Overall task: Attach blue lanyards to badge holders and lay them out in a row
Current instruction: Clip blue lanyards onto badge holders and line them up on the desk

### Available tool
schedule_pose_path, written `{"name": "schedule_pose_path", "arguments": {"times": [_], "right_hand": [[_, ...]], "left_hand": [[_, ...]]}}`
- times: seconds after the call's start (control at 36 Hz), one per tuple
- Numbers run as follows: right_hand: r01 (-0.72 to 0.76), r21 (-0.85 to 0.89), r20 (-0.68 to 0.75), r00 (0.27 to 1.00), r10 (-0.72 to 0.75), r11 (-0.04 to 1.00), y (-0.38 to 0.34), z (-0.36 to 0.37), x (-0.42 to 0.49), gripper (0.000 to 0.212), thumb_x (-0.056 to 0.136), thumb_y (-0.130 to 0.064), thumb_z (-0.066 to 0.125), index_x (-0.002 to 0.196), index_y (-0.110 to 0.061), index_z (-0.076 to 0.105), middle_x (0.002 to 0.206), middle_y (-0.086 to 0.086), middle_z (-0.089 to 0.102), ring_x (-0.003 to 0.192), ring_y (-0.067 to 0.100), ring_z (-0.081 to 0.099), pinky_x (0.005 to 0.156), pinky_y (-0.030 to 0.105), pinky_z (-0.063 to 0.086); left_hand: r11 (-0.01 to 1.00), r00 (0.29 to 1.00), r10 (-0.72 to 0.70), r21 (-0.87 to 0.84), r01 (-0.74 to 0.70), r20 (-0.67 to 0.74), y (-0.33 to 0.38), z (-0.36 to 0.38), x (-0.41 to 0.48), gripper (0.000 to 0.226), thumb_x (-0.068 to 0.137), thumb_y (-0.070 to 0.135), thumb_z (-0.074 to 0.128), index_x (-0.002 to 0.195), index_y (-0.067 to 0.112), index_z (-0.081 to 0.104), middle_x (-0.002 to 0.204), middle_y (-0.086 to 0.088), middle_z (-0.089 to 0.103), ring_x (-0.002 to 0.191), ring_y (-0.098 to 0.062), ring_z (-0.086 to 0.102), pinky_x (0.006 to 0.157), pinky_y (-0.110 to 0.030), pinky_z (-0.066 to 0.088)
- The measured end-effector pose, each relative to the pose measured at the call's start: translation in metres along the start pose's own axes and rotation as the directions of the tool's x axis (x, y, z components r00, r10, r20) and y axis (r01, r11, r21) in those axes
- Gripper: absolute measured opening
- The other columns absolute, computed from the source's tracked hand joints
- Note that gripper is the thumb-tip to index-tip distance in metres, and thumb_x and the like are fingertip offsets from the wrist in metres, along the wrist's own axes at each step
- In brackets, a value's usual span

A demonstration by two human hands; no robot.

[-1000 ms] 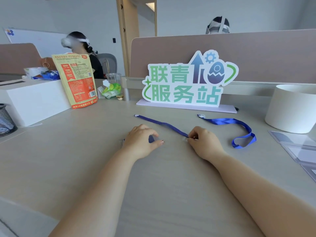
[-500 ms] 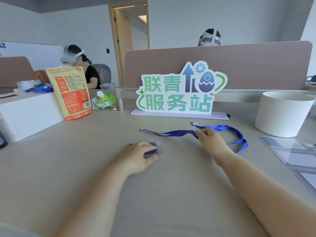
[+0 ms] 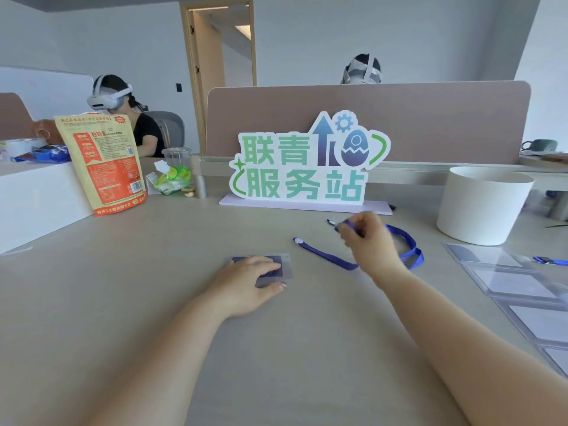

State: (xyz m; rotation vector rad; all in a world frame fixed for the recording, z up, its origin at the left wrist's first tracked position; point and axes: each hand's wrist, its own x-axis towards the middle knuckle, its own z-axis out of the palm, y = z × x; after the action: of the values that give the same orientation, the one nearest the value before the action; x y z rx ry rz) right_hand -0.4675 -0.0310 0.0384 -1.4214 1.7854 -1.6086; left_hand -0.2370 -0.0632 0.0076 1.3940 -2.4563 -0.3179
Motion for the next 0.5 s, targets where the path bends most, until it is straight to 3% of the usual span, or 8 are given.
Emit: {"name": "schedule_pose_path", "arguments": {"times": [0.08,0.14,0.22,0.28,0.36,0.42,0.5], "right_hand": [[0.036,-0.274,0.105,0.994,-0.008,0.961,0.014,0.008,-0.002,0.015,0.093,-0.029,0.054,0.098,-0.016,0.05,0.092,0.0,0.057,0.078,0.018,0.052,0.06,0.026,0.039],[0.094,-0.42,0.142,0.989,-0.037,0.903,0.018,0.012,-0.003,0.019,0.093,-0.032,0.053,0.103,-0.016,0.052,0.104,0.004,0.054,0.091,0.022,0.052,0.073,0.031,0.041],[0.205,-0.655,0.22,0.972,-0.076,0.727,0.028,0.019,-0.004,0.029,0.094,-0.038,0.049,0.114,-0.018,0.057,0.128,0.004,0.044,0.12,0.027,0.039,0.097,0.036,0.036],[0.222,-0.684,0.265,0.963,-0.047,0.694,0.031,0.021,-0.003,0.029,0.096,-0.038,0.045,0.113,-0.017,0.057,0.136,0.001,0.043,0.127,0.027,0.035,0.1,0.037,0.034],[0.198,-0.65,0.298,0.955,0.006,0.734,0.029,0.022,-0.005,0.024,0.097,-0.035,0.043,0.103,-0.014,0.052,0.113,0.008,0.059,0.11,0.028,0.05,0.086,0.036,0.042],[0.201,-0.647,0.307,0.952,0.009,0.736,0.025,0.021,-0.008,0.022,0.098,-0.032,0.042,0.106,-0.013,0.049,0.104,0.012,0.06,0.101,0.03,0.053,0.08,0.036,0.043],[0.247,-0.648,0.327,0.945,-0.03,0.72,0.02,0.021,-0.013,0.022,0.098,-0.024,0.04,0.116,-0.012,0.044,0.107,0.014,0.059,0.104,0.03,0.051,0.083,0.037,0.045]], "left_hand": [[1.0,1.0,0.0,-0.006,0.0,-0.002,0.002,0.001,0.001,0.05,0.09,0.052,0.051,0.137,0.035,0.046,0.146,0.02,0.037,0.133,-0.005,0.035,0.11,-0.024,0.024],[1.0,1.0,0.002,-0.005,-0.002,-0.001,0.002,0.002,0.001,0.05,0.09,0.052,0.051,0.137,0.035,0.046,0.146,0.019,0.037,0.133,-0.005,0.035,0.11,-0.025,0.024],[1.0,1.0,0.001,0.003,-0.001,-0.001,0.002,0.002,0.001,0.049,0.09,0.052,0.051,0.136,0.035,0.046,0.146,0.018,0.038,0.133,-0.005,0.035,0.111,-0.027,0.025],[1.0,1.0,-0.002,0.0,0.002,-0.003,0.003,0.002,0.001,0.049,0.09,0.052,0.052,0.136,0.035,0.047,0.146,0.018,0.038,0.133,-0.006,0.036,0.111,-0.028,0.027],[1.0,1.0,-0.006,0.001,0.007,-0.001,0.003,0.002,0.0,0.049,0.09,0.052,0.051,0.136,0.036,0.046,0.146,0.019,0.037,0.132,-0.007,0.037,0.109,-0.027,0.028],[1.0,1.0,-0.003,0.007,0.003,-0.001,0.003,0.002,0.001,0.049,0.091,0.051,0.051,0.137,0.035,0.046,0.146,0.019,0.037,0.132,-0.008,0.037,0.109,-0.028,0.028],[0.999,1.0,0.004,0.032,-0.004,0.005,0.004,0.005,0.002,0.049,0.093,0.051,0.046,0.139,0.036,0.043,0.149,0.019,0.033,0.135,-0.009,0.034,0.111,-0.028,0.025]]}}
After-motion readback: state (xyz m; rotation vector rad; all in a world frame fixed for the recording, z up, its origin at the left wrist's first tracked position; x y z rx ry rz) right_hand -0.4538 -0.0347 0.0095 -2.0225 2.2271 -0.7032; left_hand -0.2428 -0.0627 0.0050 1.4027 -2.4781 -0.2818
